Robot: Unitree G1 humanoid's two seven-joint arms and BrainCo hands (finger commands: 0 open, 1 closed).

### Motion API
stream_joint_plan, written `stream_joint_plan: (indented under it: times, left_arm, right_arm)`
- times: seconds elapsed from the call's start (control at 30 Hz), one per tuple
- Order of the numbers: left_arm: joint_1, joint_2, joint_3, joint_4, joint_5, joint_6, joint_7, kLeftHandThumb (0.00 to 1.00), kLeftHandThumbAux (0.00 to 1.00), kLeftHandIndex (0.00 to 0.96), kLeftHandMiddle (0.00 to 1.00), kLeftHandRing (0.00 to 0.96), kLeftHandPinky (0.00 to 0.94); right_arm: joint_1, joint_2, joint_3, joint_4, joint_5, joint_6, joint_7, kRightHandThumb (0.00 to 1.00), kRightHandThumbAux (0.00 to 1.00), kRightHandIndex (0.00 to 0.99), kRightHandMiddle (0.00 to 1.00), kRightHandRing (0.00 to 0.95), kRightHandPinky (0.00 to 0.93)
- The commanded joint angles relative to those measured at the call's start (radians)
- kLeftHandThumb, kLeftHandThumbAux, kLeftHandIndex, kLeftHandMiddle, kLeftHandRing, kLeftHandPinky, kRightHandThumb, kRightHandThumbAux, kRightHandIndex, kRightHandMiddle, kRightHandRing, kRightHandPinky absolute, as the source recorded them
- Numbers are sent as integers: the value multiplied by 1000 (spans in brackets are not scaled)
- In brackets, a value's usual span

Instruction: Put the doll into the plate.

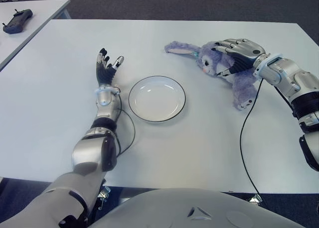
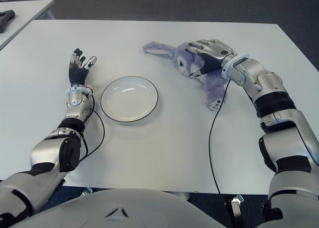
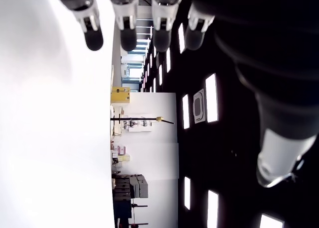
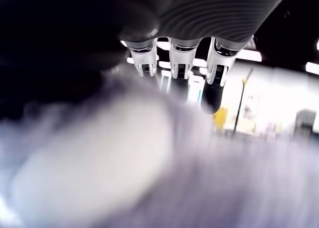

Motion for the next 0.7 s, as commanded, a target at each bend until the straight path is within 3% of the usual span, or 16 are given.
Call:
stream_joint_plan:
  times: [0.03,0.7]
  left_arm:
    - [235,-123,-1,168,-10,74,-19,0,653,0,21,6,17]
    - [239,-119,7,168,-16,84,-10,0,629,18,36,21,22]
  right_arm:
    - [81,42,15,90,1,17,5,175,516,40,6,61,188]
    - [96,116,37,208,19,23,-58,164,528,44,6,85,218]
